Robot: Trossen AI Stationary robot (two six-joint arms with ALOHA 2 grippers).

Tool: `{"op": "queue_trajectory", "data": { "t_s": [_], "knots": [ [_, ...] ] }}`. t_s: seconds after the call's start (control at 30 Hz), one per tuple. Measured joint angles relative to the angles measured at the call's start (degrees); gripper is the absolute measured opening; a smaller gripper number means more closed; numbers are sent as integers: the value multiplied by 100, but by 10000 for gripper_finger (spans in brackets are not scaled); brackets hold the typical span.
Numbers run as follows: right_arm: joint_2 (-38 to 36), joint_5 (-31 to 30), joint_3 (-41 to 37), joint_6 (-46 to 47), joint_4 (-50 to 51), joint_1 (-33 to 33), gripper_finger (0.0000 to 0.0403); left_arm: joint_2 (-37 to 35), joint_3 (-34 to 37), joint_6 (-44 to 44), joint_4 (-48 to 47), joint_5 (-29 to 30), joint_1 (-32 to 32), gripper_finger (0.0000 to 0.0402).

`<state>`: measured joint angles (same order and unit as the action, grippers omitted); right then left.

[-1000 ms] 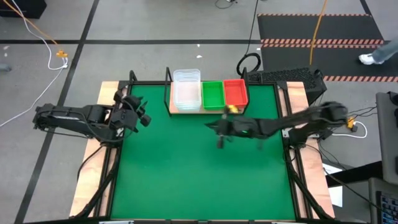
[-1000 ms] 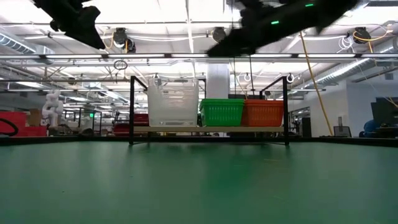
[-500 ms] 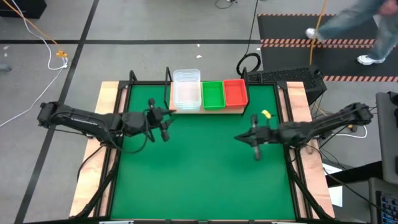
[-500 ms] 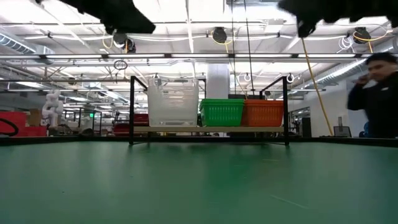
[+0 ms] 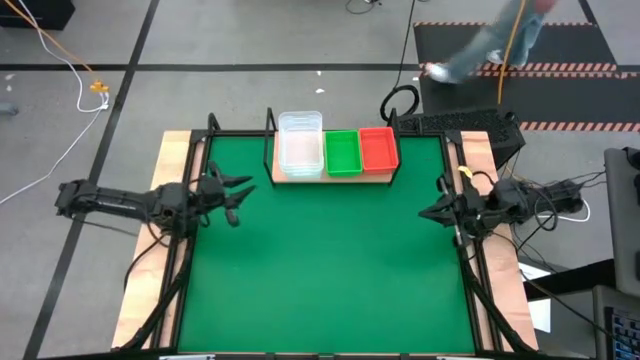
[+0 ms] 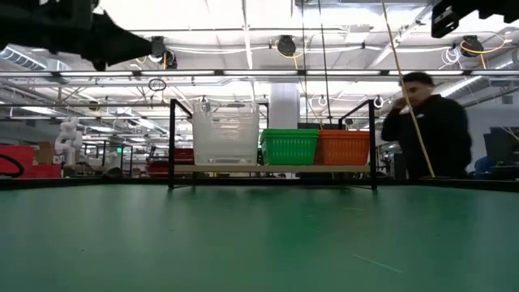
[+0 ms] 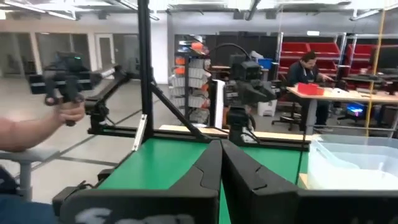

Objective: Stack baskets on shelf by color
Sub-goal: Return to Home Position

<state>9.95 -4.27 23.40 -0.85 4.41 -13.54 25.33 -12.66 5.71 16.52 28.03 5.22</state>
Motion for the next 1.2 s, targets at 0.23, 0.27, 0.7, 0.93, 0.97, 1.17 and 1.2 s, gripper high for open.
{"op": "queue_trajectory", "data": {
  "t_s": [0.23, 0.27, 0.7, 0.93, 0.97, 1.17, 1.2],
  "knots": [
    [-707, 27, -759, 95, 39, 0, 0, -1302, 230, -73, -1043, -109, 16, 129],
    [-839, 51, -877, 129, -46, -2, 0, -1441, 235, -118, -1269, -109, 16, 129],
    [-987, 313, -1920, 222, -1516, 2, 0, -2513, 530, -454, -2198, -111, 16, 129],
    [-801, 138, -2228, 366, -1960, 258, 0, -2519, 548, -480, -2298, -111, 16, 129],
    [-740, 138, -2228, 308, -2027, 362, 0, -2517, 559, -476, -2283, -108, 16, 129],
    [-280, 868, -2190, 296, -2056, 1220, 0, -2519, 964, -425, -1620, -235, -62, 123],
    [-261, 1103, -2191, 372, -2054, 1370, 0, -2519, 1069, -432, -1533, -284, -81, 116]
  ]
}}
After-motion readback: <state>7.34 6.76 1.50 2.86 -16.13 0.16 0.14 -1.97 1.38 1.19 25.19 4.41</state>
